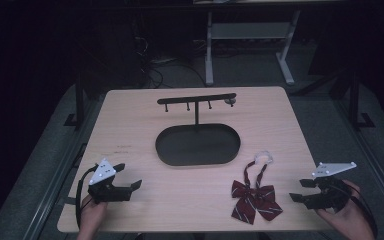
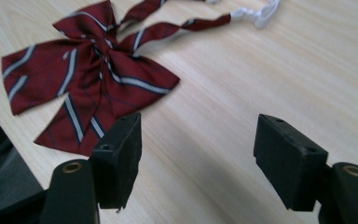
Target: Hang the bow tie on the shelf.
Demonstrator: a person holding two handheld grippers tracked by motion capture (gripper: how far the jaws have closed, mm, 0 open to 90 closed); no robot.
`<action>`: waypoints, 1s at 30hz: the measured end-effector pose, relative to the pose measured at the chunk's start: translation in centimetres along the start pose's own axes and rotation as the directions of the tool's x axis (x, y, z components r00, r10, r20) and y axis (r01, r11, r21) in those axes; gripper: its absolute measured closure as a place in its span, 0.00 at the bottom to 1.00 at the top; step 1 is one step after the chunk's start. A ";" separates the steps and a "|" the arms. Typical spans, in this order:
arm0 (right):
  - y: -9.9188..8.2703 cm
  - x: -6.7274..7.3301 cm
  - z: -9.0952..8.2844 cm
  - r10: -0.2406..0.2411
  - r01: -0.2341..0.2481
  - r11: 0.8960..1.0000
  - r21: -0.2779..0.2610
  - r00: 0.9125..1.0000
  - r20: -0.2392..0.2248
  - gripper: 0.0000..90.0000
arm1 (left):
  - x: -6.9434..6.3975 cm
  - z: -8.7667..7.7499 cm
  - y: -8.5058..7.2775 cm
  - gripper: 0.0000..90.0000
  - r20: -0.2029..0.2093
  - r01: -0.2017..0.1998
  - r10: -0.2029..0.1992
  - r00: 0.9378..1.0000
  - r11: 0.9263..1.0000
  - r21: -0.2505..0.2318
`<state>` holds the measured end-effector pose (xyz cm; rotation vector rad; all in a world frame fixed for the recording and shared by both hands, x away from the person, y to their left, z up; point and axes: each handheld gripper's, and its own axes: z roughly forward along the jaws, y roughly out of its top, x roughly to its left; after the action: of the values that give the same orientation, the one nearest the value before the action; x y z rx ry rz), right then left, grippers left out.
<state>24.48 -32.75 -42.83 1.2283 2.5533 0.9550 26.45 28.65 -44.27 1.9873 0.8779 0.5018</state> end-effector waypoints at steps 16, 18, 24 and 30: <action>5.7 0.9 -0.1 -0.082 0.086 0.995 0.050 0.994 -0.074 0.38 | 0.2 0.0 -0.1 0.14 0.002 -0.001 0.001 1.000 1.000 -0.011; 6.0 0.8 0.0 -0.091 0.095 0.994 0.051 0.993 -0.077 0.38 | 0.2 0.0 0.0 0.14 0.003 -0.013 0.013 1.000 1.000 -0.003; 9.1 0.2 1.7 -0.152 0.161 0.984 0.083 0.983 -0.100 0.41 | 0.4 0.0 -0.1 0.14 0.006 -0.012 0.012 1.000 1.000 0.001; 10.7 -0.5 3.4 -0.152 0.166 0.978 0.125 0.982 -0.113 0.43 | 0.4 0.0 0.0 0.14 0.008 -0.022 0.022 1.000 1.000 0.005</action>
<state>33.08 -26.57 -39.17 1.0096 2.7865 0.8460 26.68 28.93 -44.28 2.0045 0.8537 0.5042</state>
